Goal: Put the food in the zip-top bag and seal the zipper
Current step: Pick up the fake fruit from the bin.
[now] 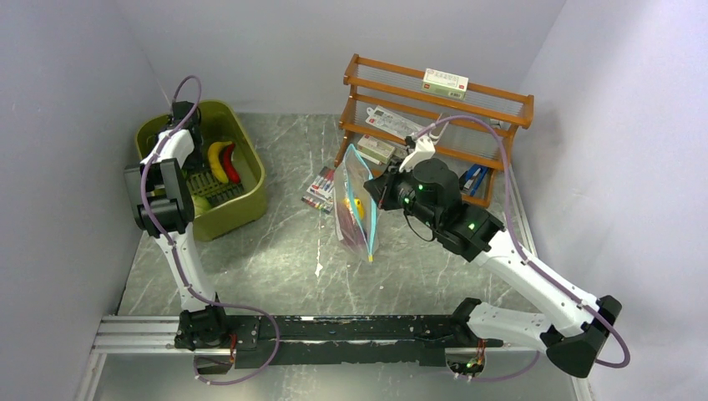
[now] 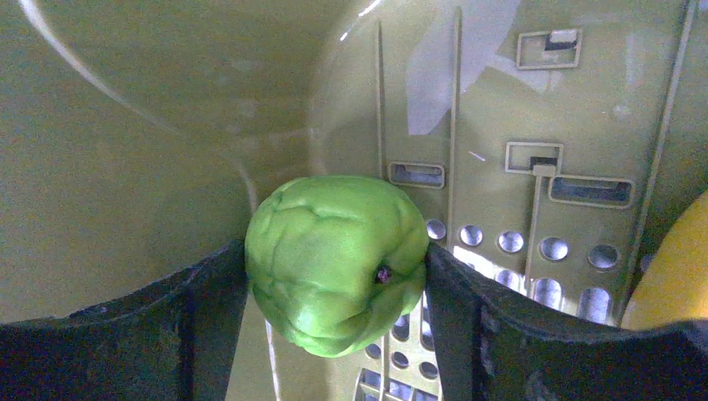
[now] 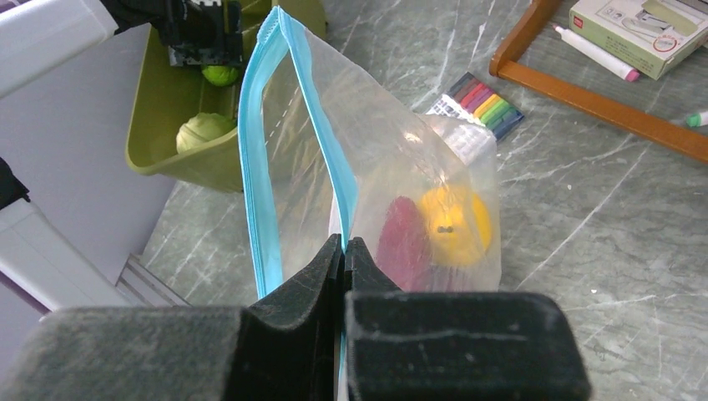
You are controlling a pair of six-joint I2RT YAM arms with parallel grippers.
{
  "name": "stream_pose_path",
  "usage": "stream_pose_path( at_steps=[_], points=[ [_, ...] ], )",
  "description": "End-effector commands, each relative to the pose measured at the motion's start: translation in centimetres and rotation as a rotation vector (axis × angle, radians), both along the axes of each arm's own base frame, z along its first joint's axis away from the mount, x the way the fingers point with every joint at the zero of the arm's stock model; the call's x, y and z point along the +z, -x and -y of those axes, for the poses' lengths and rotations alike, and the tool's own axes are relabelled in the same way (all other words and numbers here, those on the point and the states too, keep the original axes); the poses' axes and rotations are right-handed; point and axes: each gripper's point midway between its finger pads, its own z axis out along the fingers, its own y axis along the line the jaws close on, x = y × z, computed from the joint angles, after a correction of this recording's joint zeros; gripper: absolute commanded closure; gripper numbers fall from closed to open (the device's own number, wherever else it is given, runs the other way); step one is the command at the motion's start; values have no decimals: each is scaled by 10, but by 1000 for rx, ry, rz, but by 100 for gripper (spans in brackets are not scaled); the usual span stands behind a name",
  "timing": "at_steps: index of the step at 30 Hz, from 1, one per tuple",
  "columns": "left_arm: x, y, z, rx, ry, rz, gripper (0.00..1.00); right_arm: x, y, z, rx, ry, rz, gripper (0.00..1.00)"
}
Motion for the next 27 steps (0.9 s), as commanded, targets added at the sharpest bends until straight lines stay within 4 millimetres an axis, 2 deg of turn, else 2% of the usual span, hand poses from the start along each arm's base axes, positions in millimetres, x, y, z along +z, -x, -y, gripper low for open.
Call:
stream_pose_path(
  at_steps=[1, 6, 14, 15, 22, 27],
  points=[
    [9, -4, -2, -4, 5, 20, 34, 15, 1, 6, -12, -19, 44, 100],
    [16, -6, 3, -9, 14, 39, 38, 15, 2, 7, -14, -23, 45, 100],
    [40, -12, 26, -40, 53, 104, 43, 11, 4, 7, -12, -30, 36, 100],
    [43, -14, 34, -52, 59, 116, 44, 10, 4, 6, -11, -30, 33, 100],
    [77, -17, 60, -96, 113, 209, 45, 5, 4, 5, -12, -32, 21, 100],
    [109, -15, 85, -152, 224, 316, 46, 1, 3, 3, -12, -26, 10, 100]
  ],
)
